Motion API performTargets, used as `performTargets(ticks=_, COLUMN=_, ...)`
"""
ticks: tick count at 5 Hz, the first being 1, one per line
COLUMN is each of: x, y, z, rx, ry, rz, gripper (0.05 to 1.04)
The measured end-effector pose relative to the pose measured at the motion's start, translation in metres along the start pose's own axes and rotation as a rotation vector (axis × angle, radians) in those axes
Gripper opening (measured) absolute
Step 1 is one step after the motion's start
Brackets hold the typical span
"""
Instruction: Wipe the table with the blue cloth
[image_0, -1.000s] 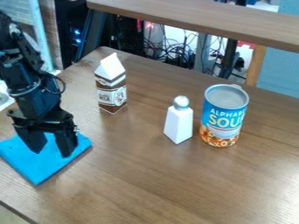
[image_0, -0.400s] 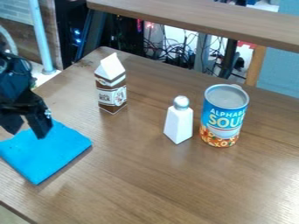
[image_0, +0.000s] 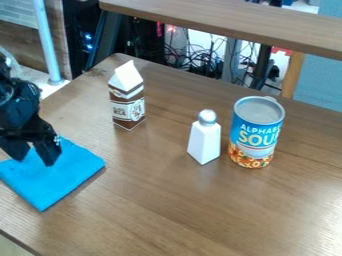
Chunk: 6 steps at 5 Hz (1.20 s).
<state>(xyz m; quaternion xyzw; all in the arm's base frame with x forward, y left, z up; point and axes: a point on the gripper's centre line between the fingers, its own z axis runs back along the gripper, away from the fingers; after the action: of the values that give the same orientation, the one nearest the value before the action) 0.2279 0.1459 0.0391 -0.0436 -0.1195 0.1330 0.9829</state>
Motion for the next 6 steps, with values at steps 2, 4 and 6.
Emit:
performTargets(ticks=2, x=-0.004, y=-0.004, z=-0.016, rx=0.009, ry=-0.01, rz=-0.005, gripper=1.0)
performTargets(ticks=4, x=-0.026, y=-0.058, z=-0.015, rx=-0.064, ry=0.013, rz=-0.108, gripper=1.0)
performTargets(ticks=6, x=-0.04, y=-0.127, z=-0.016, rx=-0.097, ry=0.022, rz=-0.212, gripper=1.0)
